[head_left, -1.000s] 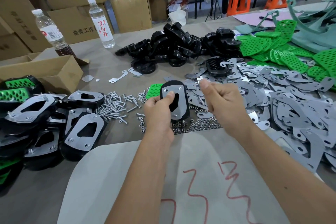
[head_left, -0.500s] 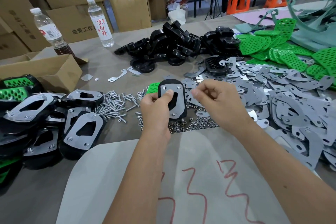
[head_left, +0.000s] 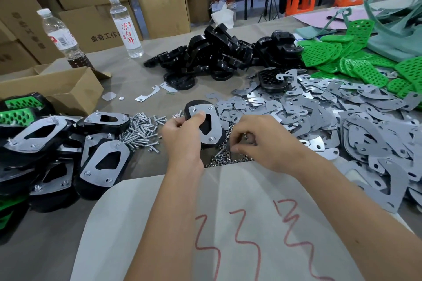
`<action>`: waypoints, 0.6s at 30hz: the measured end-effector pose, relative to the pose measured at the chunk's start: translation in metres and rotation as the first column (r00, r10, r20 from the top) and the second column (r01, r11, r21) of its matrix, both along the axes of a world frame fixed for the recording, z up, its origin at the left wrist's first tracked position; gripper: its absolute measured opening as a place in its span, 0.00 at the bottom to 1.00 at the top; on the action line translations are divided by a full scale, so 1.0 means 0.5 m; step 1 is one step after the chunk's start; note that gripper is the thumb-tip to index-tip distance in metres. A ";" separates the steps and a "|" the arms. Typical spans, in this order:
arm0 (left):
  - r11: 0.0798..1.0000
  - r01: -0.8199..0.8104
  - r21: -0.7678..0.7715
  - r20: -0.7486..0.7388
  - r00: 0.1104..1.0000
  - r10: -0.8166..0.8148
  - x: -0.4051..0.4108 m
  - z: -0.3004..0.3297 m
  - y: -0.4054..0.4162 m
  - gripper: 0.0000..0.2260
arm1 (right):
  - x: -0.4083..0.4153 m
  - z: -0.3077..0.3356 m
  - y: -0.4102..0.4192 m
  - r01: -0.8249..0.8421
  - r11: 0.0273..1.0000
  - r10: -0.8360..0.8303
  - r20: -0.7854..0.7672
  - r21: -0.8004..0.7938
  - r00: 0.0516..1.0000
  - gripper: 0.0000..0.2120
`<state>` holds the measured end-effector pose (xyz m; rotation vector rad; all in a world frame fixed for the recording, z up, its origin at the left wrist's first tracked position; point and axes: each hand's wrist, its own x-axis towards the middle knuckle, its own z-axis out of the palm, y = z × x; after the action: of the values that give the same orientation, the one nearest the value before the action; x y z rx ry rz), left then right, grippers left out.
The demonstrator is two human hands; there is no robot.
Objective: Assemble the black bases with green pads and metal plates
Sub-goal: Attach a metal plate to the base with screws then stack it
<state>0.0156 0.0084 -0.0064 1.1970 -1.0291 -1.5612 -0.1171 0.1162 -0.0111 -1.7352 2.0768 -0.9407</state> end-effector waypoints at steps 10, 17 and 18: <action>0.911 0.411 -0.037 0.161 0.902 -0.401 0.005 0.014 0.018 0.04 | -0.020 0.014 0.009 0.255 0.920 -0.058 0.540 -0.298 0.840 0.10; 0.868 0.479 -0.130 0.240 0.864 -0.442 0.020 0.020 0.012 0.03 | -0.017 0.018 0.007 0.240 0.922 -0.040 0.542 -0.304 0.839 0.07; 0.855 0.498 -0.144 0.267 0.852 -0.451 0.019 0.020 0.014 0.03 | -0.016 0.018 0.006 0.236 0.920 -0.039 0.526 -0.313 0.850 0.08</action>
<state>0.0252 0.0154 0.0035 1.0316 -1.7030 -1.6552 -0.1249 0.1194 -0.0020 -1.2779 1.7593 -1.7167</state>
